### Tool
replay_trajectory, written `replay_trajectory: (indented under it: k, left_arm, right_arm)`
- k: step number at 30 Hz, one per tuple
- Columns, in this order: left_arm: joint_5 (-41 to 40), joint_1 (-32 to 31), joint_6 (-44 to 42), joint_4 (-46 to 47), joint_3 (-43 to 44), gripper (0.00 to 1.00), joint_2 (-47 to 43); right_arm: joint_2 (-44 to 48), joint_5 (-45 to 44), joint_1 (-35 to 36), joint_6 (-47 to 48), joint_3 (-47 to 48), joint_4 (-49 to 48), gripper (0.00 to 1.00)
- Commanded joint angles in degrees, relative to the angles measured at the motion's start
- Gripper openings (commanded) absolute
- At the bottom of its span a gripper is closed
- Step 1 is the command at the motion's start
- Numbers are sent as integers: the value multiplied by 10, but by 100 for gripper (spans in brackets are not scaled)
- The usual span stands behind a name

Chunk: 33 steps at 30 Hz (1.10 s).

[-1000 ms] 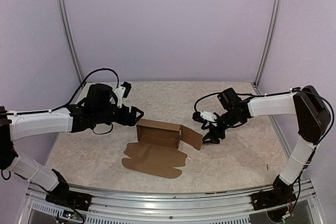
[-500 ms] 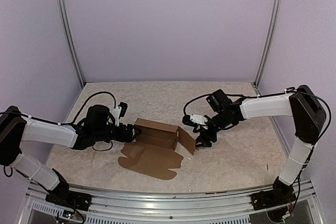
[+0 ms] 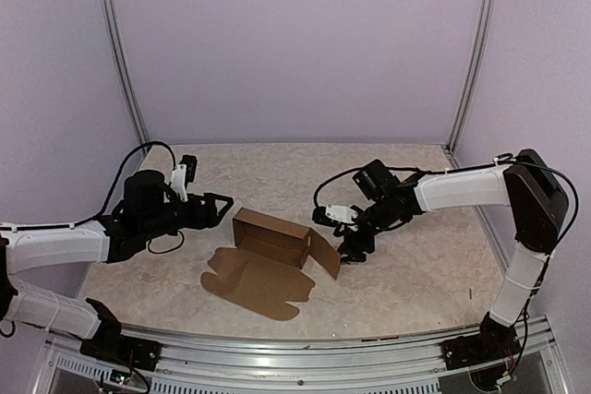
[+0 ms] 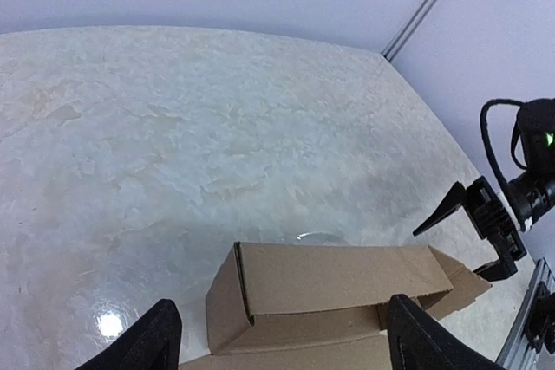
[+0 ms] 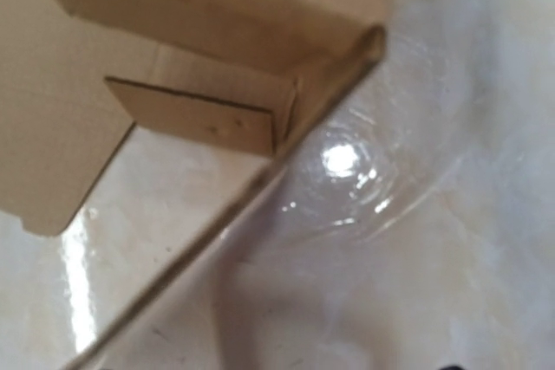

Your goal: Fold the paper box

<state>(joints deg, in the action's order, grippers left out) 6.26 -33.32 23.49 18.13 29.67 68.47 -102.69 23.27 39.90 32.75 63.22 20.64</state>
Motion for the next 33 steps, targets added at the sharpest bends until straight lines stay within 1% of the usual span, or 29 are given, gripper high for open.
replay_trajectory:
  k: [1, 3, 6, 11, 18, 23, 28, 33]
  left_arm:
    - [-25, 33, 16, -49, 31, 76, 5]
    - [-9, 34, 15, -43, 41, 74, 38]
    - [31, 34, 14, -6, 45, 71, 76]
    - [78, 34, 10, 39, 47, 69, 135]
    - [91, 34, 18, 67, 37, 68, 167]
    - [93, 32, 29, 85, 24, 65, 178]
    - [89, 27, 38, 94, 10, 64, 178]
    - [80, 19, 42, 97, 1, 63, 181]
  right_arm:
    - [1, -5, 5, -1, -3, 14, 79]
    - [1, -1, 6, 1, -5, 21, 79]
    - [8, -3, 8, 6, -15, 29, 79]
    - [33, 3, 9, 21, -36, 41, 79]
    - [47, 25, 28, 30, -56, 35, 79]
    - [14, 43, 47, 2, -28, 27, 79]
    - [-19, 44, 58, -26, 5, 21, 80]
    - [-22, 52, 58, -36, 14, 13, 79]
